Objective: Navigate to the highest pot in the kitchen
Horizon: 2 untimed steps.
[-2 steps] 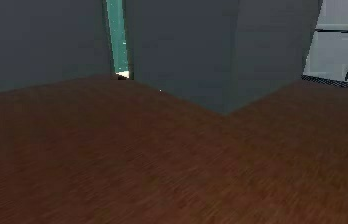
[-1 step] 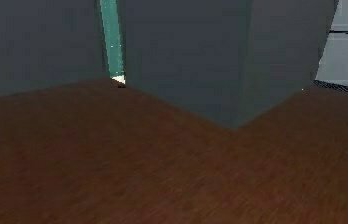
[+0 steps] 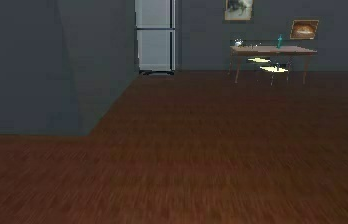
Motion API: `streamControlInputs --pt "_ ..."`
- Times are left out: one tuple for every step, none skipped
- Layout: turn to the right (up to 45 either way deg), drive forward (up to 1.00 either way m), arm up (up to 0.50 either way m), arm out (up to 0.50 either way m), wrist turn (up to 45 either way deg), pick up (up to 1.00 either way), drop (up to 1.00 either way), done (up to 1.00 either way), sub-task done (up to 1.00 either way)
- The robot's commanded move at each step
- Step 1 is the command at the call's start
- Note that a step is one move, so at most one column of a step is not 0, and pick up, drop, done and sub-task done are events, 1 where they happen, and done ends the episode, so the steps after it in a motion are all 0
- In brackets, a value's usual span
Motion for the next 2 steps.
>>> streamControlInputs --pt "0.0 0.5 0.0 0.0 0.0 0.0 0.0 0.0 0.0" --pt "9.0 0.0 0.0 0.0 0.0 0.0 0.0 0.0 0.0"
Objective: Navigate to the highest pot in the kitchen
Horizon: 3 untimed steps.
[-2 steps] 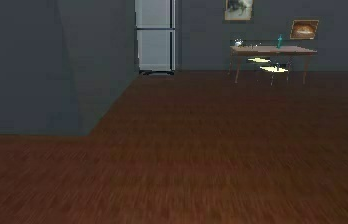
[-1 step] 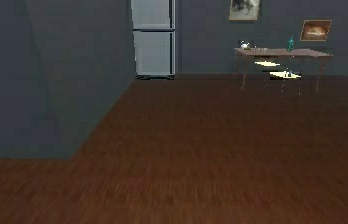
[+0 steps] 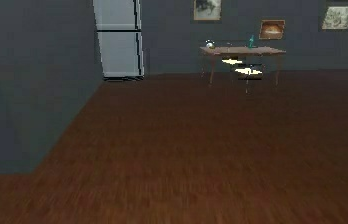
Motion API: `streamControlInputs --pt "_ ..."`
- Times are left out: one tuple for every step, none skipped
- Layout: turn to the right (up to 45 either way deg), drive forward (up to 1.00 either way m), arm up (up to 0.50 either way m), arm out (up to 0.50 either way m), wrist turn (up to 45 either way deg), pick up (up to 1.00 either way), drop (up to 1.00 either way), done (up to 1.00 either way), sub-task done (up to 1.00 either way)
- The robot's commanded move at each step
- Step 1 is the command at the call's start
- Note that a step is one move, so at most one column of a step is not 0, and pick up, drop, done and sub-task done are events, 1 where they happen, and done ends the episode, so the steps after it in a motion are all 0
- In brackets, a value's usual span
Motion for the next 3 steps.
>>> streamControlInputs --pt "0.0 1.0 0.0 0.0 0.0 0.0 0.0 0.0 0.0" --pt "3.0 0.0 0.0 0.0 0.0 0.0 0.0 0.0 0.0" --pt "0.0 1.0 0.0 0.0 0.0 0.0 0.0 0.0 0.0"
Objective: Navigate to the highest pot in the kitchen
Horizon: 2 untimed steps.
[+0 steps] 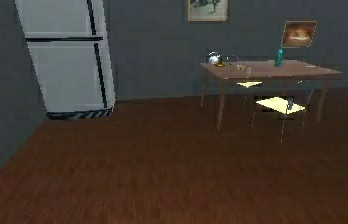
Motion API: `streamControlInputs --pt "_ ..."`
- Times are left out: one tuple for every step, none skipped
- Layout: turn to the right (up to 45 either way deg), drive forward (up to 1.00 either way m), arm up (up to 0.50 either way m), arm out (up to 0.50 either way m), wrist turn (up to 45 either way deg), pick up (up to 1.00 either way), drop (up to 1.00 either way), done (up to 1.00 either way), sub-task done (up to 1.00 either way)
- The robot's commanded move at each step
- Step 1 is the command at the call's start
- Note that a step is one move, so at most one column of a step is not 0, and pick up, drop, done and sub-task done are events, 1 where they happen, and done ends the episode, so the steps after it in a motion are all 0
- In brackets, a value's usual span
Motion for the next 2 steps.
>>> streamControlInputs --pt "0.0 1.0 0.0 0.0 0.0 0.0 0.0 0.0 0.0" --pt "0.0 1.0 0.0 0.0 0.0 0.0 0.0 0.0 0.0"
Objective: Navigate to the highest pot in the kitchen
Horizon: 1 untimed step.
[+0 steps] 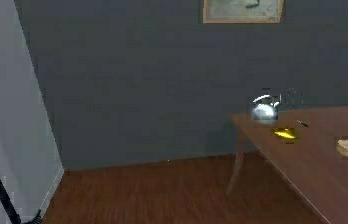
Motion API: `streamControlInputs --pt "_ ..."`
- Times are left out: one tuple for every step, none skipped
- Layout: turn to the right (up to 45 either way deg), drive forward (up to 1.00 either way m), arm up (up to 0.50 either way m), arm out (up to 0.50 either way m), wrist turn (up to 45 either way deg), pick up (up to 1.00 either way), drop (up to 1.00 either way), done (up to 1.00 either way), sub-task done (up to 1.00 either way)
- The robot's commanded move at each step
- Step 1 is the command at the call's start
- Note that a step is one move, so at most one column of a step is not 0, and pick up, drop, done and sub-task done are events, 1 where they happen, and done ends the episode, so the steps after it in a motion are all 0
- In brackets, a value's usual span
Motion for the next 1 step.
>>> streamControlInputs --pt "0.0 0.65 0.0 0.0 0.0 0.0 0.0 0.0 0.0"
